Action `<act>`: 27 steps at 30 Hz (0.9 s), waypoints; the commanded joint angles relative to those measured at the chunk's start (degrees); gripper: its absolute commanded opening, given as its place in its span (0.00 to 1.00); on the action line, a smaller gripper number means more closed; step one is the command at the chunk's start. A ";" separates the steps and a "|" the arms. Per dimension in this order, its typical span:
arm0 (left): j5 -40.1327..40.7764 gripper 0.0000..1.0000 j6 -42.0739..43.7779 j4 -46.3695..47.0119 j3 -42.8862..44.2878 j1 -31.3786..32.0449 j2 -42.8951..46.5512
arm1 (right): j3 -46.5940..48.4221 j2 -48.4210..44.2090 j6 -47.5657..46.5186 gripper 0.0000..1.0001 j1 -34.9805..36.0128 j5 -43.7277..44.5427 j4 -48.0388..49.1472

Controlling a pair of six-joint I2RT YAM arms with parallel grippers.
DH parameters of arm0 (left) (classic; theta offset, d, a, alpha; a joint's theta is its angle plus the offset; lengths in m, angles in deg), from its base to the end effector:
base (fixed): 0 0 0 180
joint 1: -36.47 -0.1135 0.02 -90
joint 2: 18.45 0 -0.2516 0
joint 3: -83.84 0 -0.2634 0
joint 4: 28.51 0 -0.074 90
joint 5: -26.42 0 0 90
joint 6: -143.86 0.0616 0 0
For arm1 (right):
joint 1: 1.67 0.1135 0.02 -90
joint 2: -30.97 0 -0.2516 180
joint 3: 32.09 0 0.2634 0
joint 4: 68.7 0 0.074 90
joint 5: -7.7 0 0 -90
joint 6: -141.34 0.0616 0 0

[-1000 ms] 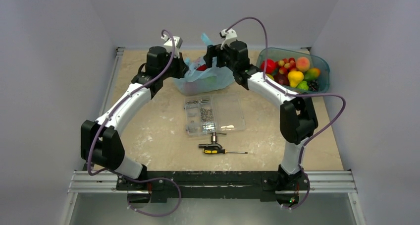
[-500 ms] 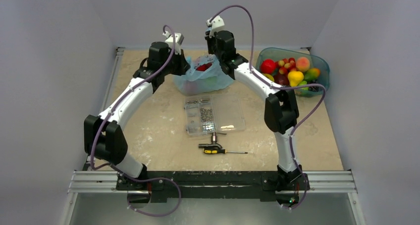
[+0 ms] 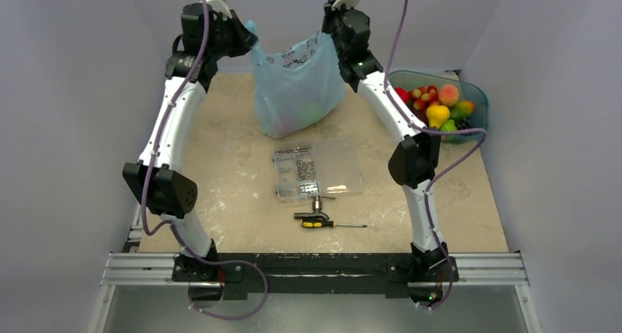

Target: Take the fake fruits out of the plastic bag

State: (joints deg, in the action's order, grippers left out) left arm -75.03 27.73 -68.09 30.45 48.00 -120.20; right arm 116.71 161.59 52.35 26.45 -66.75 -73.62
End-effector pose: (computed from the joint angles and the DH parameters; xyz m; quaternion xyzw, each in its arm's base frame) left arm 0.4289 -0.1000 0.4364 -0.0397 0.7893 -0.2709 0.5496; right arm 0.5051 0.2512 0.4172 -0.0410 0.6228 0.1141 0.7730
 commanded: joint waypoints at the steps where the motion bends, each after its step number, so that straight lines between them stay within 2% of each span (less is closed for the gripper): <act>1: -3.92 0.00 -3.27 -2.38 5.41 -3.77 1.12 | 0.72 -4.92 4.81 0.00 -4.37 -1.21 4.55; 10: -8.51 0.00 -2.35 -3.07 2.07 -5.62 2.11 | -6.77 -7.45 5.50 0.00 -5.58 -3.50 6.13; 16: -12.14 0.00 -2.26 -1.99 -8.83 -5.64 4.11 | -20.94 -13.71 4.92 0.15 -5.53 -0.85 4.50; 19: -12.89 0.00 -2.56 -1.44 -13.83 -5.60 6.36 | -27.55 -17.87 4.58 0.39 -5.54 0.46 2.04; 22: -11.47 0.00 -4.22 0.72 -18.91 -5.64 10.67 | -25.30 -19.28 3.18 0.48 -5.53 2.29 -7.03; 23: -11.13 0.00 -5.17 1.49 -20.11 -5.64 11.76 | -24.80 -19.89 3.17 0.55 -5.53 2.84 -8.94; 25: -11.17 0.00 -6.82 2.03 -21.28 -5.64 13.18 | -23.78 -21.02 5.31 0.76 -5.48 3.35 -13.78; 27: -11.54 0.01 -8.66 2.13 -22.05 -5.64 14.12 | -20.98 -21.05 10.98 0.89 -5.49 4.42 -20.61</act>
State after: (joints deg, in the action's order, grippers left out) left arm -85.67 23.14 -70.52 8.70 42.79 -112.57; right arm 89.98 144.81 57.42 21.07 -65.62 -82.89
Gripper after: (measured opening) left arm 0.009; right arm 0.791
